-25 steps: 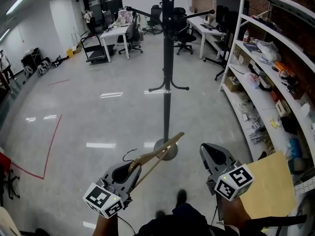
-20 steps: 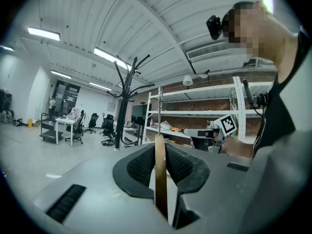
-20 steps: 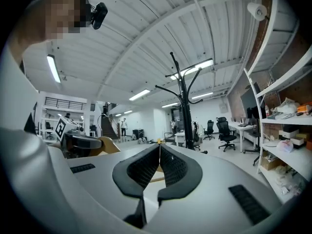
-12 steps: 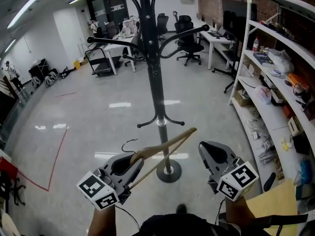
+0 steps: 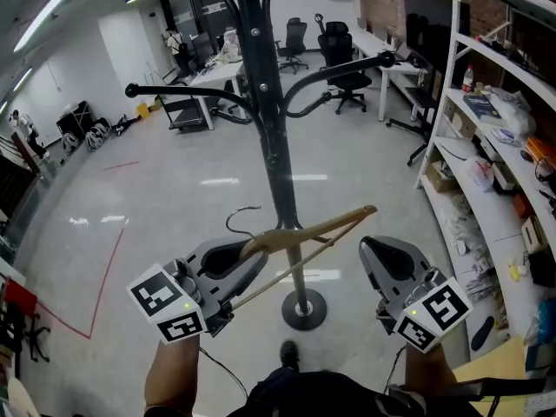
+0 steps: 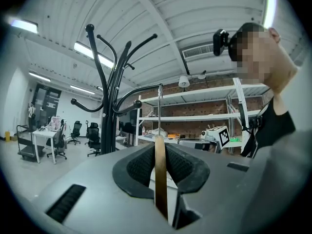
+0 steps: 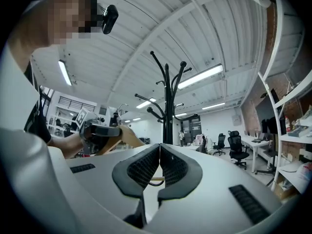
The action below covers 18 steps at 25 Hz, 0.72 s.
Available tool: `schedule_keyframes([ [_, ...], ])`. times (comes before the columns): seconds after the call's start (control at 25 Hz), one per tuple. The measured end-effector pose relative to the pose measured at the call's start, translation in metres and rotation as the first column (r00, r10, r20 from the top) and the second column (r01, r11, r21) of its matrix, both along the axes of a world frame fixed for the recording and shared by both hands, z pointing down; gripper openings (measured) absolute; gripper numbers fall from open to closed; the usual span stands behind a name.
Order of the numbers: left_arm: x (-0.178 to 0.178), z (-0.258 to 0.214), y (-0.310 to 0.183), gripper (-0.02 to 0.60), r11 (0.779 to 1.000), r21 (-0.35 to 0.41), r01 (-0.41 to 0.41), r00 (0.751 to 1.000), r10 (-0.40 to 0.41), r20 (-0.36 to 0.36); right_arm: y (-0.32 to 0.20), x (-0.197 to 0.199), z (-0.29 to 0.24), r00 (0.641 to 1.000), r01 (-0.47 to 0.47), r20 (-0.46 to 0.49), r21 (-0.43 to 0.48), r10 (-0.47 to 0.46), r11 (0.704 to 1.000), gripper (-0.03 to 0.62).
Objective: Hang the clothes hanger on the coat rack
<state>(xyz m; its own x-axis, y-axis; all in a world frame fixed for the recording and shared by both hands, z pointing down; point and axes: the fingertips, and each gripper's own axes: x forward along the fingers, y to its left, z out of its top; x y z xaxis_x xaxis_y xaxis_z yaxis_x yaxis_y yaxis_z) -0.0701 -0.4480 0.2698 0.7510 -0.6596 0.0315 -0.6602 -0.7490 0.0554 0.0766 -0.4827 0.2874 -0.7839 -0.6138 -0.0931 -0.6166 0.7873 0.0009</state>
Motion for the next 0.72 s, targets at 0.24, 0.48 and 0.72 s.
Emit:
schedule_keyframes([
  [0.24,-0.004,-0.010,-0.050,0.052,0.998,0.003,-0.067,0.997,0.067,-0.046,-0.033,-0.002,-0.001,0.999,-0.053,-0.003,0.018,0.053,0.998,0.008],
  [0.48,-0.006,-0.006,-0.097,0.052,0.989,-0.012,-0.144,0.990,0.144,-0.007,-0.059,-0.006,-0.002,0.993,-0.121,-0.015,0.016,0.121,0.993,0.008],
  [0.72,0.010,0.012,-0.129,0.052,0.973,-0.047,-0.226,0.973,0.227,0.030,-0.079,-0.003,0.010,0.983,-0.180,-0.025,-0.013,0.179,0.984,0.008],
])
